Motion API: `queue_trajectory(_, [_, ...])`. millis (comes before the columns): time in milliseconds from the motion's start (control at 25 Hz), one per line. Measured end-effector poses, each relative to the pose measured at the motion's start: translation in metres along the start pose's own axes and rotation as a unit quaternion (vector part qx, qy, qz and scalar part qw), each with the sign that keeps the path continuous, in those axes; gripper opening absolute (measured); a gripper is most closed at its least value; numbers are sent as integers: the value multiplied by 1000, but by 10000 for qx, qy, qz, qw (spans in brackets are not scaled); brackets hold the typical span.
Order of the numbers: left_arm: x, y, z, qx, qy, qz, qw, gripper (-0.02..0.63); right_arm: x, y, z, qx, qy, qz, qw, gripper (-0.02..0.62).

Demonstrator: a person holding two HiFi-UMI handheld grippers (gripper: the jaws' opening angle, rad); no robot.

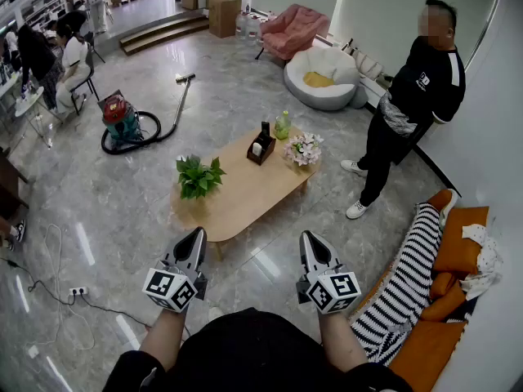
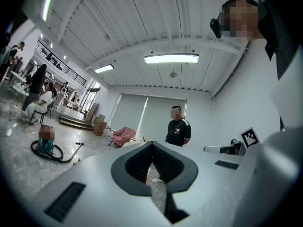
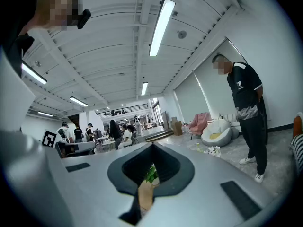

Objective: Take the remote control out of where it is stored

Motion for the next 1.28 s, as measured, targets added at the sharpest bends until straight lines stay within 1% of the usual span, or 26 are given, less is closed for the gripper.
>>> queue_trajectory(160, [3, 0, 0, 26, 25, -32, 10000, 8, 4, -2, -4, 65, 27, 29, 10000, 7])
queue_trajectory(440, [7, -6, 6, 101, 19, -129, 9999, 8, 2, -8, -4, 170, -84, 80, 9998, 8])
queue_trajectory(680, [9, -14, 9, 136, 55, -55, 9999, 8, -4, -10, -10, 140, -117, 36, 9998, 7])
queue_trajectory(920, [19, -39, 13, 87, 53, 16, 9999, 8, -7, -40, -35, 532, -195, 271, 9980, 8])
queue_trajectory(1000, [23, -48, 13, 49, 55, 69, 9999, 8, -5, -48, -42, 517, -192, 311, 9980, 8])
queue_trajectory(1200, [29, -69, 10, -152, 64, 146, 9998, 8, -6, -60, -58, 278, -73, 148, 9995, 8])
queue_trajectory(1280, [31, -77, 8, -239, 70, 134, 9996, 8, -8, -68, -65, 319, -46, 112, 9994, 8])
Point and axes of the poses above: the fingertips, and each gripper's own axes: z forward along the fingers, y to its left, x out of its underside, the point moved 2 cm from there along -z, backward along the fingers, and after that the axes turned 14 degrees about -y, right-handed, at the moved point
